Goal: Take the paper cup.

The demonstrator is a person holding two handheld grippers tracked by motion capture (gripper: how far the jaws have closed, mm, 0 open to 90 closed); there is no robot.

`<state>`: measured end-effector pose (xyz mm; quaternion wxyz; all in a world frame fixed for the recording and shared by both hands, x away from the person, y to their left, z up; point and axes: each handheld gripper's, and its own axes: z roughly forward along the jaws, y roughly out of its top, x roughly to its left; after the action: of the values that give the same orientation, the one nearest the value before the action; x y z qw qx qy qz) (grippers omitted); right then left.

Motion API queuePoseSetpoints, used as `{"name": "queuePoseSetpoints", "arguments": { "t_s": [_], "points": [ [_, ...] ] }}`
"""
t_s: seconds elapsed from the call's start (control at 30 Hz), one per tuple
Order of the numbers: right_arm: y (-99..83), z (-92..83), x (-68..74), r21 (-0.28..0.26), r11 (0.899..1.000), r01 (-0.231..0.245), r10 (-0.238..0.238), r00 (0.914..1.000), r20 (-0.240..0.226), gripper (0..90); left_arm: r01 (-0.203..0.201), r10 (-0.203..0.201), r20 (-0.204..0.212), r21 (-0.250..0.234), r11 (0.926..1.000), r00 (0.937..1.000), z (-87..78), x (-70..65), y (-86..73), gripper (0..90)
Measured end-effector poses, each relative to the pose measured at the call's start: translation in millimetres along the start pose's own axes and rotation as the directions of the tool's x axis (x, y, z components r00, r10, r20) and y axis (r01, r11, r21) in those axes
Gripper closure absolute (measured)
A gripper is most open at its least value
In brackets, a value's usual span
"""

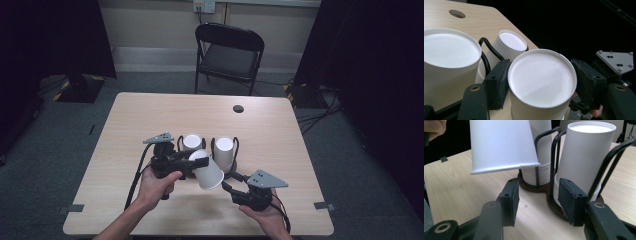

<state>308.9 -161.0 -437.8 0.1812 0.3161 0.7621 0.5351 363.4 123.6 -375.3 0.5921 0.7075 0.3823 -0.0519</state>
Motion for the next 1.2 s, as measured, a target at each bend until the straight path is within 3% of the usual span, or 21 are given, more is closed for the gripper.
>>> {"name": "queuePoseSetpoints", "arguments": {
  "t_s": [0.2, 0.3, 0.43, 0.5, 0.7, 0.73, 0.97, 1.2],
  "points": [
    [0.5, -1.2, 1.6, -0.057, 0.998, 0.034, -0.034, 0.9994, -0.003, 56.2, 0.021, -0.021, 0.014, -0.003, 0.9998, 0.9997, 2.9, -3.0, -3.9, 34.7],
    [1.0, -1.5, 2.6, -0.086, 0.995, 0.051, -0.051, 0.9987, -0.004, 61.2, 0.060, -0.059, 0.030, -0.018, 0.9980, 0.9978, 3.8, -2.7, -6.3, 34.7],
    [1.5, -0.2, 3.4, -0.099, 0.993, 0.063, -0.065, 0.9978, -0.016, 66.2, 0.059, -0.058, 0.039, -0.037, 0.9975, 0.9976, 4.1, -4.1, -7.1, 34.7],
    [2.5, 0.9, 3.6, -0.117, 0.990, 0.073, -0.075, 0.9972, -0.009, 67.2, 0.085, -0.083, 0.057, -0.047, 0.9953, 0.9949, 6.2, -6.0, -7.6, 34.7],
    [5.0, 0.9, 4.7, -0.155, 0.984, 0.084, -0.087, 0.9961, -0.012, 68.2, 0.112, -0.108, 0.090, -0.050, 0.9924, 0.9901, 8.8, -9.0, -8.8, 34.7],
    [5.4, 1.0, 4.8, -0.160, 0.984, 0.083, -0.087, 0.9960, -0.018, 68.2, 0.125, -0.119, 0.115, -0.045, 0.9912, 0.9863, 10.0, -11.0, -9.3, 34.7],
    [5.8, -1.2, 5.7, -0.206, 0.974, 0.100, -0.105, 0.9943, -0.015, 71.1, 0.143, -0.135, 0.149, -0.047, 0.9886, 0.9797, 11.7, -11.7, -9.9, 34.5],
    [7.2, -5.7, 0.9, -0.211, 0.973, 0.093, -0.096, 0.9954, -0.004, 79.7, 0.131, -0.124, 0.144, -0.044, 0.9904, 0.9819, 17.7, -10.8, -11.8, 31.9]
  ]
}}
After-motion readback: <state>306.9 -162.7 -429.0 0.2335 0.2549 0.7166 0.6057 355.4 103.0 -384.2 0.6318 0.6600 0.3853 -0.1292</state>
